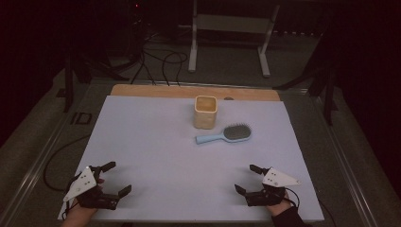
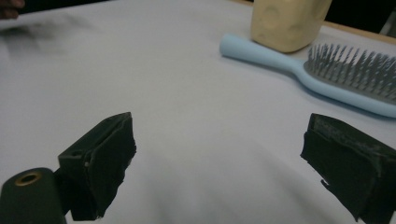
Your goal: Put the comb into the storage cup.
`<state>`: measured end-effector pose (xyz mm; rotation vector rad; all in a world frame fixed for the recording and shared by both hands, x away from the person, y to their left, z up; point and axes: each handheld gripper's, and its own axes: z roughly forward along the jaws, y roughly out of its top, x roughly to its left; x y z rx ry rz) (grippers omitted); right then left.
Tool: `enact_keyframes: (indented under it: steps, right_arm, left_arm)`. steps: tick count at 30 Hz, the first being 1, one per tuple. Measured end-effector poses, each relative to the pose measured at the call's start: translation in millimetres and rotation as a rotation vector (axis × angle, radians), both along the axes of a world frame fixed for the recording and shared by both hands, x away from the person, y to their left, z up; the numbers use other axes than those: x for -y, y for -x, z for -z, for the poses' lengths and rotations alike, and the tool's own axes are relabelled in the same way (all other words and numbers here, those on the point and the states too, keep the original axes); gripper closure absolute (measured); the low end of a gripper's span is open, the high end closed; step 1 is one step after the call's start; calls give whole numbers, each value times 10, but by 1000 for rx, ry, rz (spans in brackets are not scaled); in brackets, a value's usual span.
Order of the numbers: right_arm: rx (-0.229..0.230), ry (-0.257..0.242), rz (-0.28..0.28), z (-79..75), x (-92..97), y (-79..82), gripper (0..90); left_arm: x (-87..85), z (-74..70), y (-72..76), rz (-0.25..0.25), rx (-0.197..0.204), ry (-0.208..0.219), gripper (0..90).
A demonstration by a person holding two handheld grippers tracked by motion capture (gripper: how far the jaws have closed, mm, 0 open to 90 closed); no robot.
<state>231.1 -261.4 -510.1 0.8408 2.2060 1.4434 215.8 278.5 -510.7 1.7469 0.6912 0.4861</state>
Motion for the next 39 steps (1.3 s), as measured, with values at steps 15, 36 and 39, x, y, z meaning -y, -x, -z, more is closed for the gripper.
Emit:
enact_keyframes:
  steps: [15, 36, 39]
  right_arm:
    - [-16, 11, -36, 34, -32, -11, 90]
    - [-51, 45, -104, -51, -186, -9, 90]
    - [-52, 53, -103, -94, -214, 4, 90]
  left_arm:
    - [0, 0, 12, -6, -4, -7, 0]
    - [-36, -24, 64, -24, 2, 5, 0]
    - [-36, -27, 69, -24, 3, 6, 0]
